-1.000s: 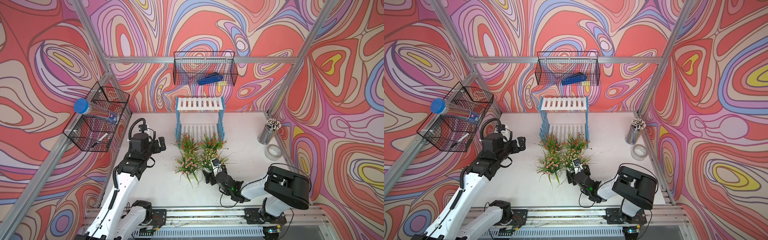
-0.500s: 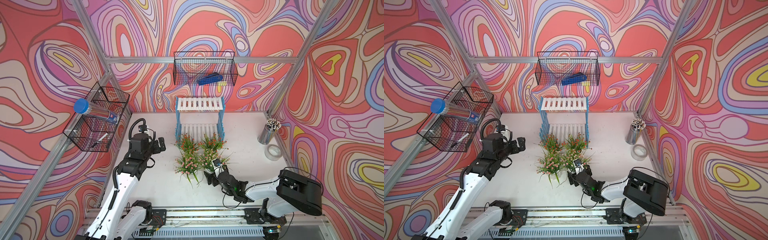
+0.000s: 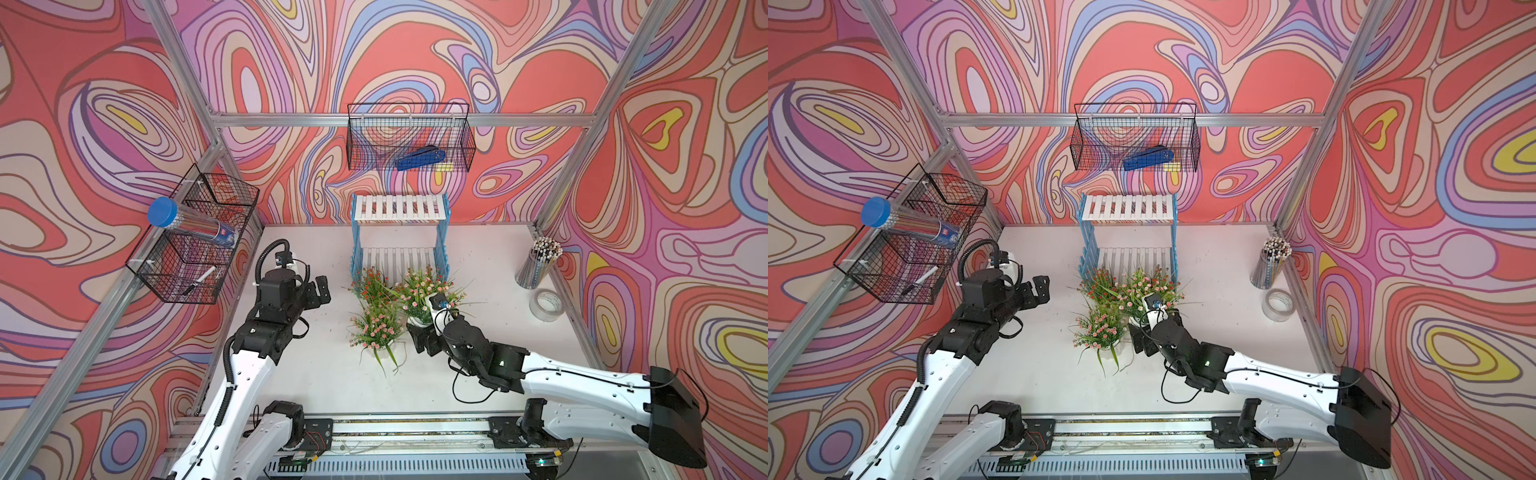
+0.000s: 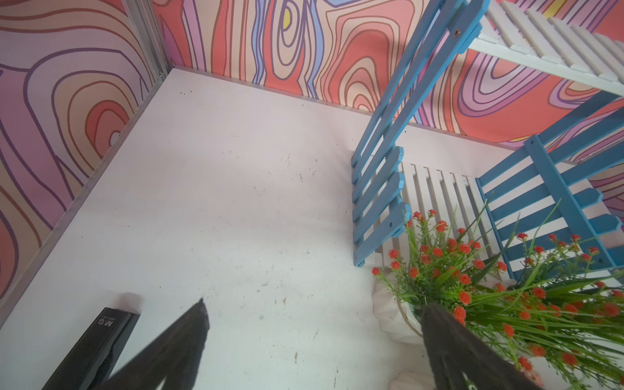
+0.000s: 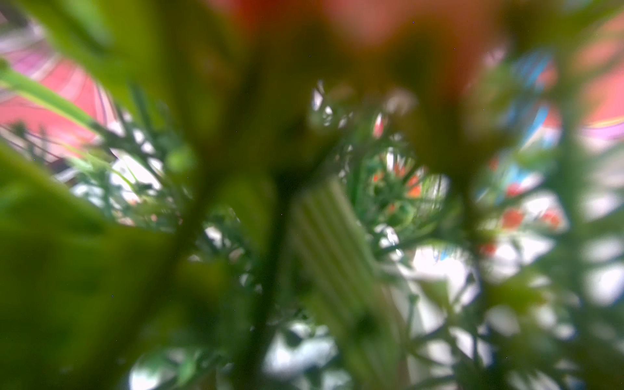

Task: Place the baby's breath potted plants on the rack by color
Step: Pick up the baby's breath potted plant from the center of the board, then place the baby's breath potted plant on the rack.

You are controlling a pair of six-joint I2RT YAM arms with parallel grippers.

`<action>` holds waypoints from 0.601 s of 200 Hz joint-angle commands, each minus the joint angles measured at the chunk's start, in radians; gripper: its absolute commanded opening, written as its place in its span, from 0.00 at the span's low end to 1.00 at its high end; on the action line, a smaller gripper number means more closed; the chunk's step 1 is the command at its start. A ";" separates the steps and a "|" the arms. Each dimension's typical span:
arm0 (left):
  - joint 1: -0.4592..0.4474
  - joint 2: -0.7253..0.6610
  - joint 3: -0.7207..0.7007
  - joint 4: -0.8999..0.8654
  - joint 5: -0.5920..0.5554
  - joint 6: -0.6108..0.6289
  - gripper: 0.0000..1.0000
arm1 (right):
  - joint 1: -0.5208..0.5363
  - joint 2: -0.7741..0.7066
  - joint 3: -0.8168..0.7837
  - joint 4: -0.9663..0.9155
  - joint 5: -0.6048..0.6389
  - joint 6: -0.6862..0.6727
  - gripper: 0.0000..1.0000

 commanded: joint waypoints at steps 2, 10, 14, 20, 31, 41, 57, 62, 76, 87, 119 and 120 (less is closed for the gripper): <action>-0.002 -0.020 0.011 -0.030 -0.013 0.012 1.00 | -0.007 -0.016 0.138 -0.158 0.011 -0.026 0.55; -0.003 -0.021 0.015 -0.036 -0.012 0.016 1.00 | -0.013 0.000 0.189 -0.190 0.007 -0.042 0.55; -0.003 -0.023 0.018 -0.039 -0.010 0.017 1.00 | -0.017 0.010 0.220 -0.206 0.002 -0.049 0.55; -0.003 -0.023 0.022 -0.043 -0.009 0.019 1.00 | -0.027 0.029 0.268 -0.229 -0.012 -0.063 0.54; -0.003 -0.023 0.030 -0.055 -0.005 0.021 1.00 | -0.052 0.075 0.364 -0.279 -0.043 -0.084 0.54; -0.003 -0.023 0.035 -0.063 0.007 0.026 1.00 | -0.083 0.126 0.452 -0.317 -0.086 -0.106 0.53; -0.002 -0.023 0.043 -0.074 0.021 0.032 1.00 | -0.143 0.208 0.588 -0.346 -0.141 -0.140 0.52; -0.003 -0.023 0.046 -0.077 0.025 0.033 1.00 | -0.164 0.231 0.624 -0.348 -0.161 -0.150 0.51; -0.003 -0.021 0.053 -0.086 0.032 0.037 1.00 | -0.217 0.300 0.732 -0.359 -0.202 -0.170 0.51; -0.002 -0.023 0.061 -0.094 0.036 0.038 1.00 | -0.252 0.354 0.822 -0.371 -0.225 -0.193 0.51; -0.003 -0.030 0.071 -0.102 0.045 0.039 1.00 | -0.347 0.521 1.086 -0.431 -0.289 -0.232 0.50; -0.003 -0.031 0.071 -0.102 0.046 0.039 1.00 | -0.352 0.525 1.095 -0.433 -0.291 -0.232 0.50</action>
